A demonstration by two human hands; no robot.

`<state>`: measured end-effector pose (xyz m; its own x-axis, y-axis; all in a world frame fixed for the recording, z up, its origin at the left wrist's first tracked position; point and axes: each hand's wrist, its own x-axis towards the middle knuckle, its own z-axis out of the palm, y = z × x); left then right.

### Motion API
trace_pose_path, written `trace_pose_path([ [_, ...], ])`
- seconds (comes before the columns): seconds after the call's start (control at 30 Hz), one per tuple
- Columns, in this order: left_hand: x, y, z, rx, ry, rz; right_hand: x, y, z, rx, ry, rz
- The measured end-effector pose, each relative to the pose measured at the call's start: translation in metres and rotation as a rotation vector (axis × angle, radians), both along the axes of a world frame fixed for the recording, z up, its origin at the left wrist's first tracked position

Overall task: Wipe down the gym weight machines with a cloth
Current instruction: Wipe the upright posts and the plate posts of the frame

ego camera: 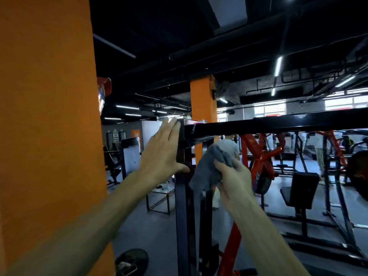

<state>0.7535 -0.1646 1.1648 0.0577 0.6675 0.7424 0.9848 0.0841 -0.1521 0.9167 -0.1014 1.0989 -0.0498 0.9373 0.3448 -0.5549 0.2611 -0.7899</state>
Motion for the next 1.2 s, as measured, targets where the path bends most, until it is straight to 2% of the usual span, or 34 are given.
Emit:
trace_pose_path([
  [0.1, -0.005, 0.025, 0.025, -0.106, 0.169, 0.142, -0.021, 0.015, 0.035, 0.410, -0.259, -0.241],
  [0.2, 0.000, 0.039, 0.034, -0.154, 0.209, 0.171, -0.053, 0.033, 0.038, 0.730, -0.559, -0.247],
  [0.27, 0.005, 0.048, 0.029, -0.213, 0.201, 0.179, -0.065, 0.049, 0.029, 0.865, -0.668, -0.281],
  [0.47, 0.009, 0.054, 0.016, -0.197, 0.173, 0.169, -0.067, 0.101, 0.046, 0.751, -0.799, -0.422],
  [0.6, 0.004, 0.056, 0.019, -0.151, 0.161, 0.132, -0.073, 0.089, 0.029, 0.905, -0.674, -0.475],
  [0.7, 0.004, 0.056, 0.025, -0.166, 0.186, 0.164, -0.069, 0.104, 0.031, 0.968, -0.725, -0.552],
  [0.77, 0.007, 0.053, 0.031, -0.171, 0.219, 0.215, -0.068, 0.114, 0.039, 0.914, -0.851, -0.564],
  [0.83, 0.012, 0.053, 0.036, -0.164, 0.262, 0.283, -0.068, 0.110, 0.046, 0.809, -0.873, -0.493],
  [0.9, 0.017, 0.052, 0.038, -0.162, 0.284, 0.319, -0.063, 0.102, 0.052, 0.622, -0.747, -0.384],
  [1.0, 0.018, 0.054, 0.038, -0.163, 0.286, 0.329, -0.047, 0.096, 0.065, 0.241, -0.300, -0.185],
  [1.03, 0.016, 0.056, 0.038, -0.156, 0.279, 0.321, -0.044, 0.096, 0.071, 0.214, -0.216, -0.223],
  [1.1, 0.015, 0.057, 0.039, -0.150, 0.272, 0.312, -0.045, 0.098, 0.083, 0.381, -0.324, -0.407],
  [1.2, 0.012, 0.057, 0.038, -0.137, 0.278, 0.285, -0.065, 0.107, 0.093, 0.806, -0.778, -0.605],
])
